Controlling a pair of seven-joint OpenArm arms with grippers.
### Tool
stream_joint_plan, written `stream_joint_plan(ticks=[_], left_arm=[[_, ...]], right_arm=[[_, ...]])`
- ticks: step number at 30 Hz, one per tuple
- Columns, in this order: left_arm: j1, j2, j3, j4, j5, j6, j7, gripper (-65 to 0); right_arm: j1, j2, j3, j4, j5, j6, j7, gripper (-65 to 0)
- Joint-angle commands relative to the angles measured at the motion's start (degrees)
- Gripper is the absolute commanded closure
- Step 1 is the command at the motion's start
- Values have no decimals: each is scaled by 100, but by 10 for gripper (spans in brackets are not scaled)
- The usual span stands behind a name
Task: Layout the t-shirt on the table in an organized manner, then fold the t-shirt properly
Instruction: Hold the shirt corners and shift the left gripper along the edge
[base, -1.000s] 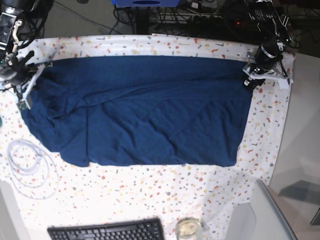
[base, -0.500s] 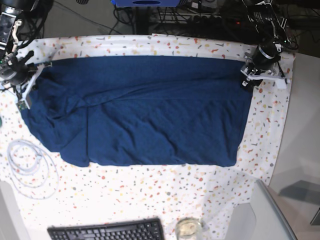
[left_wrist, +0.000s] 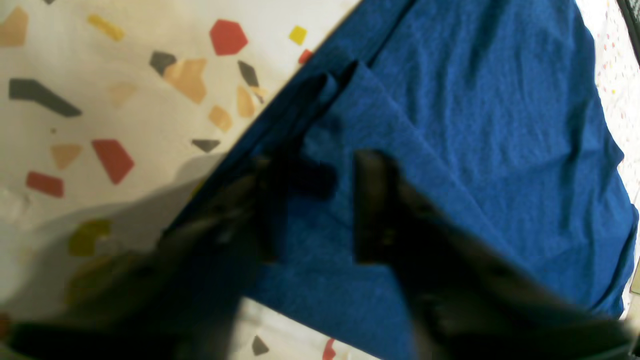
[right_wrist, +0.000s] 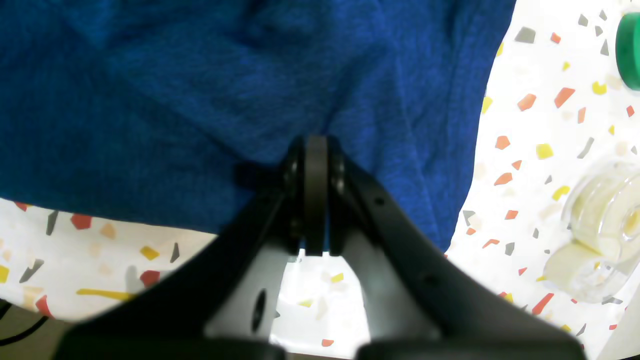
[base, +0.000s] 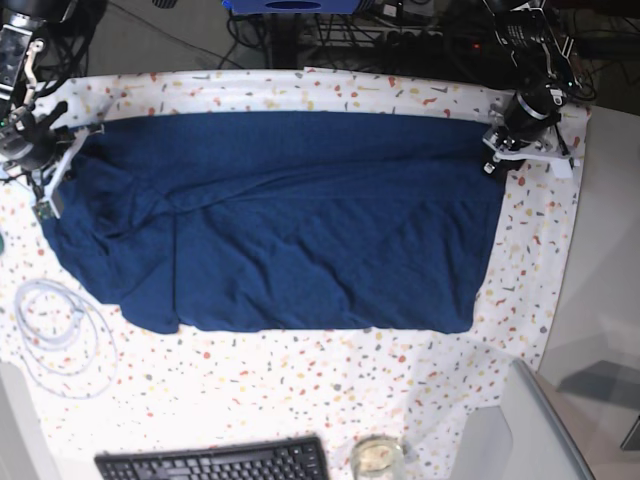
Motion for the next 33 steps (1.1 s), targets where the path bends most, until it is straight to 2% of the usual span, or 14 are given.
stream_joint_plan(ticks=[1,3,4,17,21,25,29,33], left_arm=[[-21,-42,-9,76,-65,-32,-45,-89],[-21,-42,-9,76,-65,-32,-45,-3],[-21,-42,-9,76,-65,-32,-45,0],[-30,-34,0,129,-91,-32,-9,0],[-329,-34,-53,94,-91,-32,562,0],[-478,-16,-53,138,-91,-32,615,0],[-575,-16,-53,138,-91,355,615,0],[-654,-16,-53,138,-91,478,615,0]], right_arm=[[34,96,44,76,21,-12,78,0],[25,96,44,76,21,-12,78,0],[25,96,44,76,21,-12,78,0],[-37,96,35,76,30,-12,78,0],[-45,96,26,76,39,-12,78,0],[-54,87,17,76,39,-12,78,0],[-54,87,35,76,39,-12,78,0],[-54,87,17,76,39,-12,78,0]])
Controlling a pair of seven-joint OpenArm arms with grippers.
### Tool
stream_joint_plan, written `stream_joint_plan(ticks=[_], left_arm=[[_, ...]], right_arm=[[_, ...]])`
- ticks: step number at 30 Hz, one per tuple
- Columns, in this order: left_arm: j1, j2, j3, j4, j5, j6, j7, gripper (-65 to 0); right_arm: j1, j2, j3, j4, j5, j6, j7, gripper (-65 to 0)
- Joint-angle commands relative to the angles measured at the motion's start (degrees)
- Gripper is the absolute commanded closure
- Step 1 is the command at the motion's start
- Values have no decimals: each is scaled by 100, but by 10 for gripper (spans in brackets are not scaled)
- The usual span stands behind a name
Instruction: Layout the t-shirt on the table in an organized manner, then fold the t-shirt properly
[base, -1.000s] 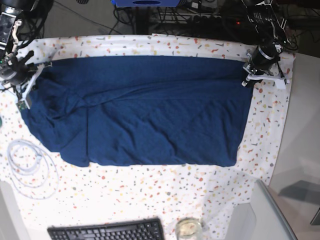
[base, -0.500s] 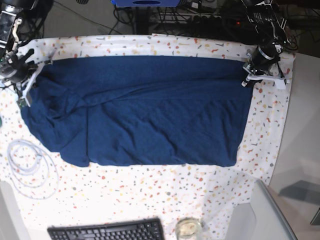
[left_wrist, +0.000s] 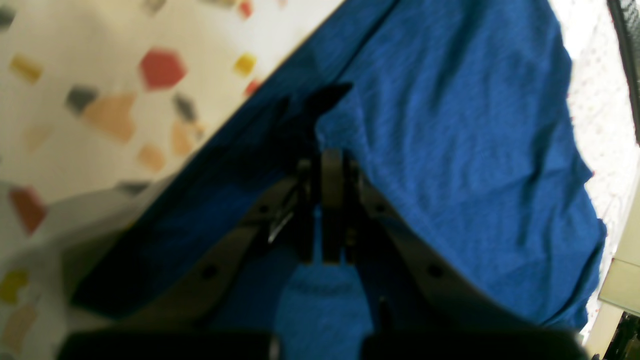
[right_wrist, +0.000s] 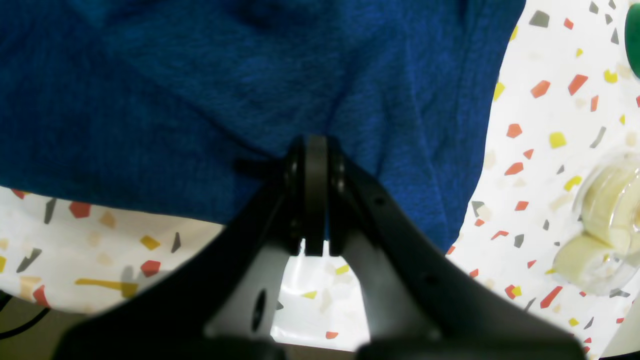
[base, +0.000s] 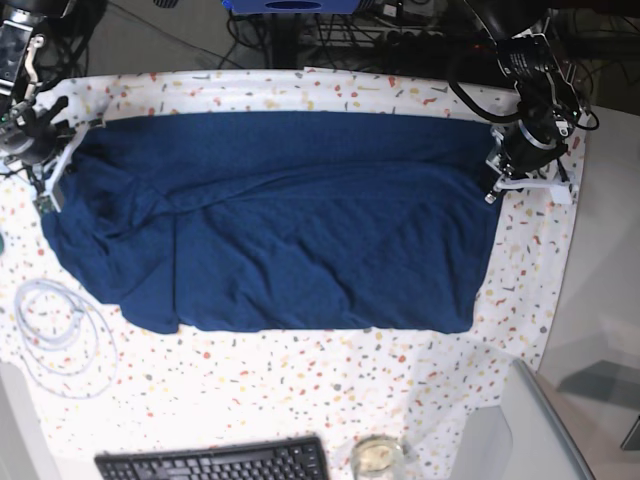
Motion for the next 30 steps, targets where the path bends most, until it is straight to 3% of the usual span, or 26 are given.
stream_joint_plan(ticks=[1,13,17,30], left_arm=[[-99,-44,-7,99,-96,8,-65,0],[-486,-27,2,28,-104,34,-65,0],[-556,0,2,28,-104,359,-91,0],[-908,43,-7,-526,-104,377,-109,0]], right_arm=[[38,87,11,80,37,-14,78,0],[38,87,-7,80,45,-14,78,0],[38,87,-7,80,45,-14,78,0],[38,87,-7,80,45,-14,78,0]])
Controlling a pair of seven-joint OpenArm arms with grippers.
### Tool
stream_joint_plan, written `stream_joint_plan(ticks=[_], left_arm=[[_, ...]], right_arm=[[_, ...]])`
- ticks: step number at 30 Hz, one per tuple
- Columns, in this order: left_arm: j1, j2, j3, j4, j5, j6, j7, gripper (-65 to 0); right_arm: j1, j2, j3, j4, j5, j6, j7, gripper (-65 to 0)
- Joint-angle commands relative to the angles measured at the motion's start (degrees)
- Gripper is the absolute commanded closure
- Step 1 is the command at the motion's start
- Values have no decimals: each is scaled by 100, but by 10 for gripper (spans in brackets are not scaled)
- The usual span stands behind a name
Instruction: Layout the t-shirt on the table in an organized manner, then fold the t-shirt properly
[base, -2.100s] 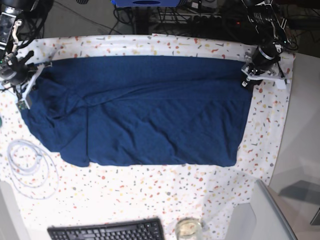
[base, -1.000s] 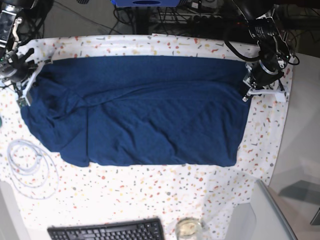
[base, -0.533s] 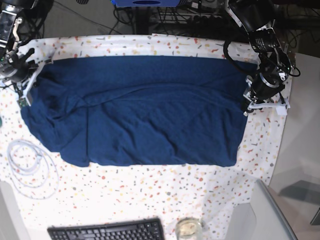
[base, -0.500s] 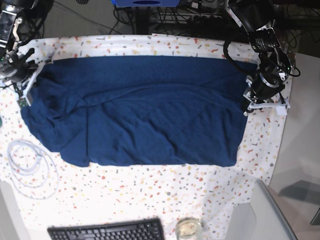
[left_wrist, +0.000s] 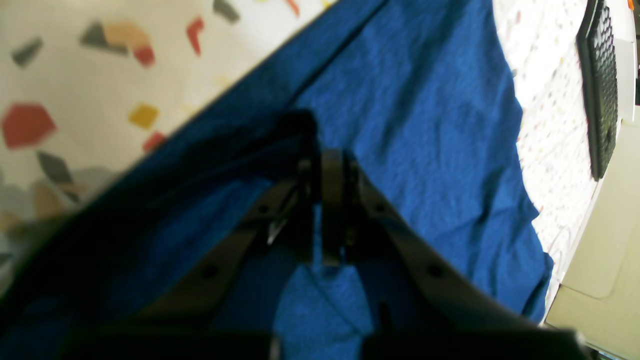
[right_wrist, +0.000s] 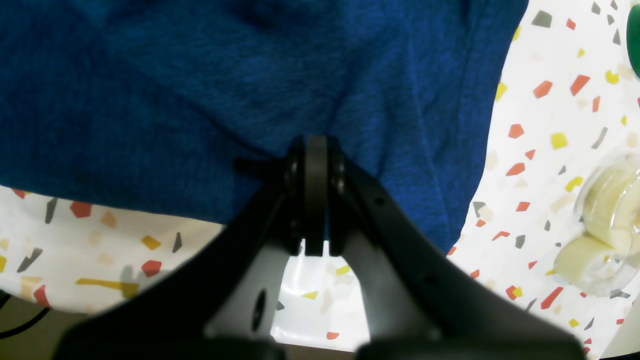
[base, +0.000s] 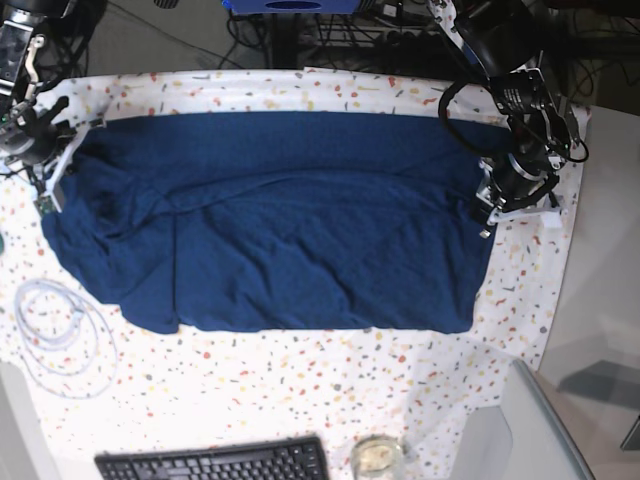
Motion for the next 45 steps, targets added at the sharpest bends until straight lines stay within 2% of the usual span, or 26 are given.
stream_joint_plan(ticks=[1,10,14,18,21,23,25,31,32,34,36,39,43,45], left_arm=[[-169,-37,17,58,-89,-54,-70,0],[-328,-37,17,5,-89,-54,-78,-13],[-345,-37,8,5,-89,-54,-78,-125],[-363,-29,-484,5,-89,-54,-78,-257],[-380,-29,-581,5,-89,-54,-78,-364],[-407,-46,-590,14,-89,-71,-78,-403],[-363,-55,-590,84,-89,-89,-61,-413],[631,-81,-599,743,-89,-141,-78,-410],[859,-81,-599,928,-89,-300,-78,-408],[1299,-108,-704,1289,-89,-836,-78,-385],[1659,-108,-757,1605,-36,-1372,-78,-270],[2028,-117,-739,1878,-36,-1741,-78,0],[2046,-117,-678,2071,-28,-1785,-78,0],[1984,-231,-291,2053,25,-1759,-78,0]], right_arm=[[38,78,9,80,43,-12,78,0],[38,78,9,80,43,-12,78,0],[38,78,9,106,43,-3,78,0],[38,78,9,115,34,10,69,0],[38,78,9,115,26,10,69,0],[38,78,9,124,34,10,69,0],[38,78,9,141,43,10,69,0],[29,-71,9,748,43,10,69,0],[29,-124,0,933,43,10,69,0],[38,-186,-97,1240,43,10,69,0],[29,-195,-501,1451,26,10,69,0],[-24,-203,-1178,1601,26,10,69,0],[2,-247,-2268,1636,17,10,69,0],[11,-318,-2664,1618,17,10,69,0]])
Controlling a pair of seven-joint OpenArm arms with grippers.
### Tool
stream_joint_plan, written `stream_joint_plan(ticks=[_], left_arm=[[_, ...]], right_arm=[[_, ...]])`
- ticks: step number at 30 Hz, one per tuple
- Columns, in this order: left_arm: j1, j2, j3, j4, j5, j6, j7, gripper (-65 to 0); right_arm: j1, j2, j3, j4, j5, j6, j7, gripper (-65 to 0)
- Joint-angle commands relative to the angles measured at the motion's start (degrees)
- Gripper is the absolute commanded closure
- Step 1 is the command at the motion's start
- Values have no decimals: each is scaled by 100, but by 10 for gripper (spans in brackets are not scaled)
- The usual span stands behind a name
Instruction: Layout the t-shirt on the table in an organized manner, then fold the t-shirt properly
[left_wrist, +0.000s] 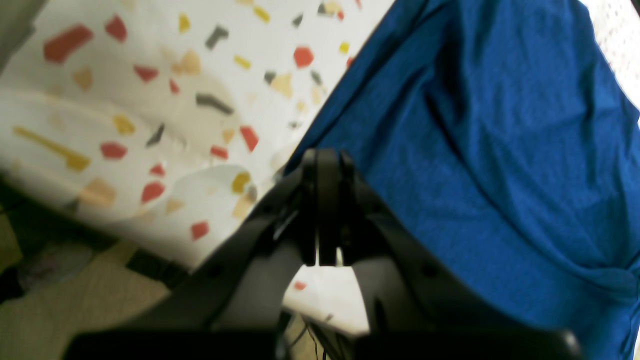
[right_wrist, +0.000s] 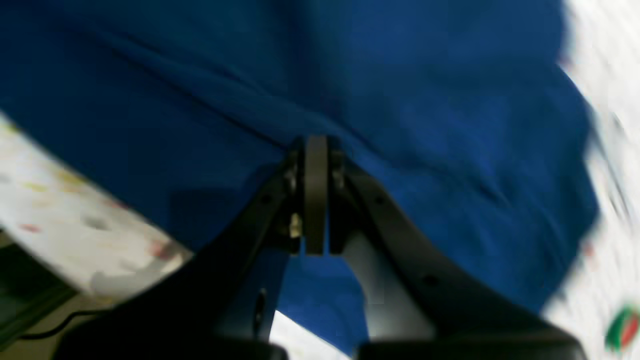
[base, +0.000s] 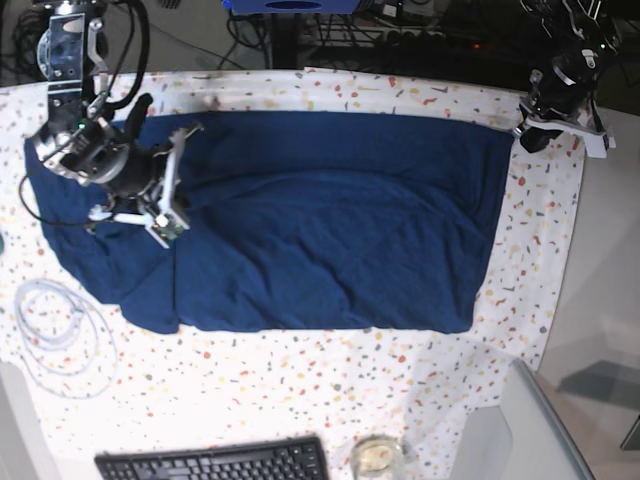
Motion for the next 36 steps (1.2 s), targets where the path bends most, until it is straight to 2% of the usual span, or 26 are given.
stream_joint_plan(ticks=[1,8,15,25,28,31,36], left_arm=[[-101,-159,244,108,15,-56,-83,0],[-549,-177,1448,-534,1026,-48,-56,0],[-655,-168,2037,-920,1131,-48,-65,0],[-795,78,1984,-789,1140,-48,-30,0],[-672,43,1712,-692,1149,-48,-30,0],[-584,-89,1334,-604,1158,-48,-30,0],[-409,-344,1140,-534,1123,-48,-56,0]], right_arm=[[62,-40,-94,95,26,-12,91,0],[35,-225,-226,-2,26,-12,91,0],[-62,-199,11,-116,26,-12,91,0],[-246,-190,126,-116,26,-12,91,0],[-334,-163,169,-116,26,-12,91,0],[-387,-128,547,-116,26,-12,91,0],[-378,-102,1286,-204,26,-12,91,0]])
